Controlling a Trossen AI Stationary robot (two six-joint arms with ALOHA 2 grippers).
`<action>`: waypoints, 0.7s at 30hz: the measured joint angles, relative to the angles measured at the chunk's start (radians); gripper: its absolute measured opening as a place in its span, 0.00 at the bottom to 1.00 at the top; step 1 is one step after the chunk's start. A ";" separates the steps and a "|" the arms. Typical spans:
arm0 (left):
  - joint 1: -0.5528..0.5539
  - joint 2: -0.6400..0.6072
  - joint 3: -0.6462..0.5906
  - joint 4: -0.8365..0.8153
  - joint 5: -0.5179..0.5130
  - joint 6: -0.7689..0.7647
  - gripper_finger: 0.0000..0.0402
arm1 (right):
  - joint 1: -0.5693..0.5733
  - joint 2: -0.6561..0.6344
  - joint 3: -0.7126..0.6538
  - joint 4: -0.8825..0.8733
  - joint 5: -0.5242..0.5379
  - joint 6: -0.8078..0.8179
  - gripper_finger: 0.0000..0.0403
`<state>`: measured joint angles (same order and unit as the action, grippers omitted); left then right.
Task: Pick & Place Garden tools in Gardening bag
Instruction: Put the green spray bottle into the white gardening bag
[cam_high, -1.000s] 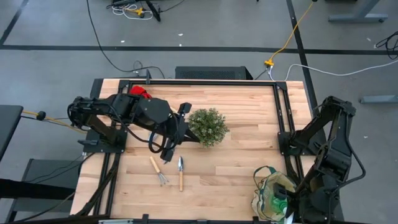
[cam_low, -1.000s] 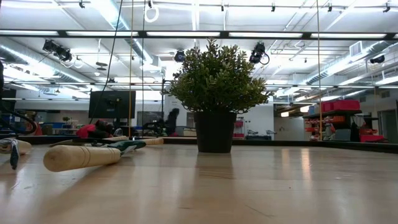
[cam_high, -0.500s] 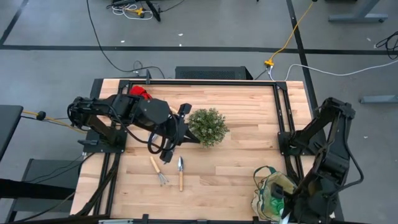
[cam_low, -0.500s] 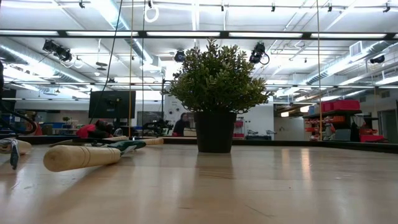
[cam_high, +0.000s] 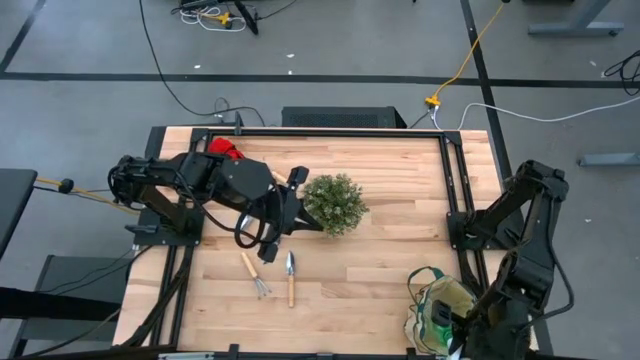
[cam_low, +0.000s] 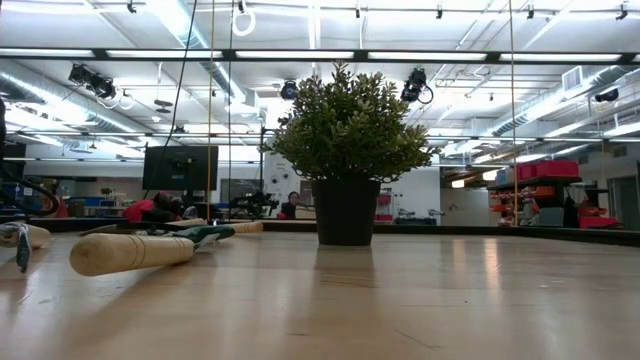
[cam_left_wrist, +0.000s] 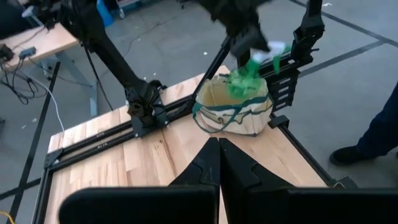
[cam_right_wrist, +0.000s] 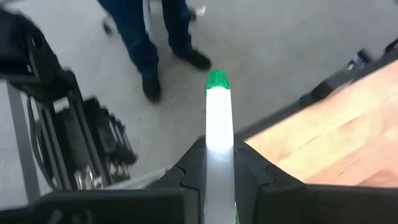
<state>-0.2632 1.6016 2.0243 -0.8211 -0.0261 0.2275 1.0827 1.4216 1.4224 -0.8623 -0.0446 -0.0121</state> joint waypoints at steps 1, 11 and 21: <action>-0.005 0.000 0.000 0.006 0.000 0.001 0.00 | 0.001 0.000 -0.018 0.005 0.000 0.001 0.12; -0.034 0.000 0.000 0.007 -0.022 -0.006 0.00 | 0.000 -0.006 -0.130 0.094 0.000 0.000 0.12; -0.034 0.000 0.000 0.007 -0.023 -0.007 0.00 | 0.000 -0.008 -0.189 0.200 0.000 -0.002 0.12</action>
<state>-0.2970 1.6016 2.0243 -0.8139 -0.0486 0.2207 1.0828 1.4136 1.2339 -0.6626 -0.0448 -0.0141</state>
